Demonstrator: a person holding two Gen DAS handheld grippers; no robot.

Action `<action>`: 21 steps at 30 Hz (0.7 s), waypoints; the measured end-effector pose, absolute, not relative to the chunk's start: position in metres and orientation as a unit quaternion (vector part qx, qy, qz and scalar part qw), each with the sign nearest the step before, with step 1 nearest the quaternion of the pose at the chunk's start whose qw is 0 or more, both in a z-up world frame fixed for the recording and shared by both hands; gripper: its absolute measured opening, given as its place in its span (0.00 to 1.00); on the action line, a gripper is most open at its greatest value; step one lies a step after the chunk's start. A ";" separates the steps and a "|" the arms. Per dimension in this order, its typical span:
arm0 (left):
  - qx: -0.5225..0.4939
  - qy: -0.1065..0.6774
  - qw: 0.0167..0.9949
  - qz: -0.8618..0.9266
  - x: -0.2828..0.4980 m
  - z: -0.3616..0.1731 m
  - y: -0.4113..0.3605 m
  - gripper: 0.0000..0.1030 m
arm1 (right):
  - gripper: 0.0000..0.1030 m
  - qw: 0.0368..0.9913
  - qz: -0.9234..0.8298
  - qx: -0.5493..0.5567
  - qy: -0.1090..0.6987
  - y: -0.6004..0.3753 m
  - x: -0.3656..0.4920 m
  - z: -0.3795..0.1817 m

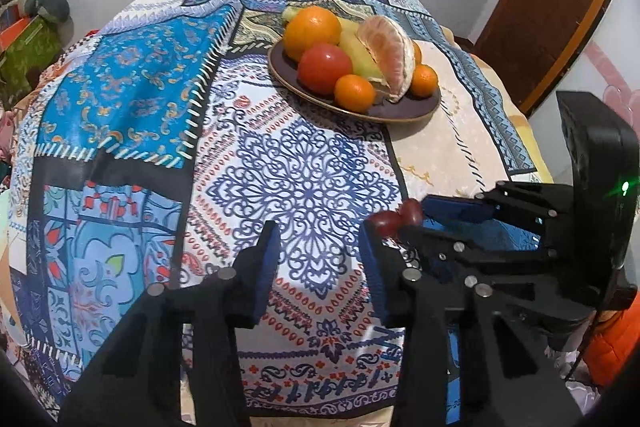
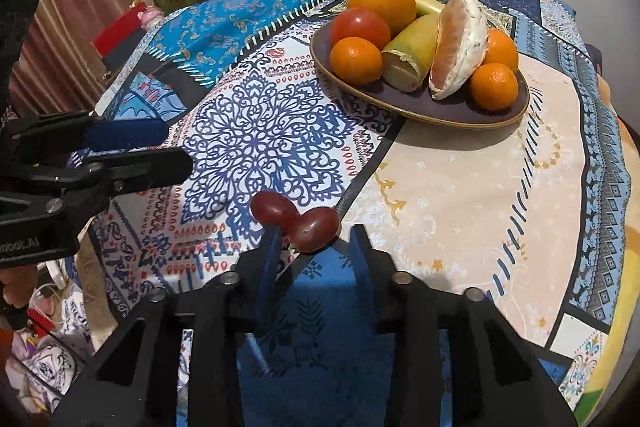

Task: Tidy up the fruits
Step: 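Move the right tool to the dark red grapes and grasp one while the left tool grasps another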

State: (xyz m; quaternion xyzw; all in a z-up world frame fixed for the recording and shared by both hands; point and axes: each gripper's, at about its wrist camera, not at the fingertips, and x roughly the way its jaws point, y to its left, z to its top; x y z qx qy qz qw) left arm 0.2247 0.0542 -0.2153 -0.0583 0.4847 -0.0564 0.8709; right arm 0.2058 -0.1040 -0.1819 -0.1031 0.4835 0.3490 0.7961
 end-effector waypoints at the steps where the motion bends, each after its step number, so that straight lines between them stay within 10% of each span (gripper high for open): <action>1: -0.058 0.486 0.870 -0.059 0.225 -0.217 0.052 0.38 | 0.27 0.796 0.353 -0.098 0.483 -0.105 0.206 -0.181; 21: -0.041 0.509 0.854 -0.101 0.243 -0.237 0.007 0.33 | 0.22 0.834 0.313 -0.068 0.449 -0.153 0.219 -0.157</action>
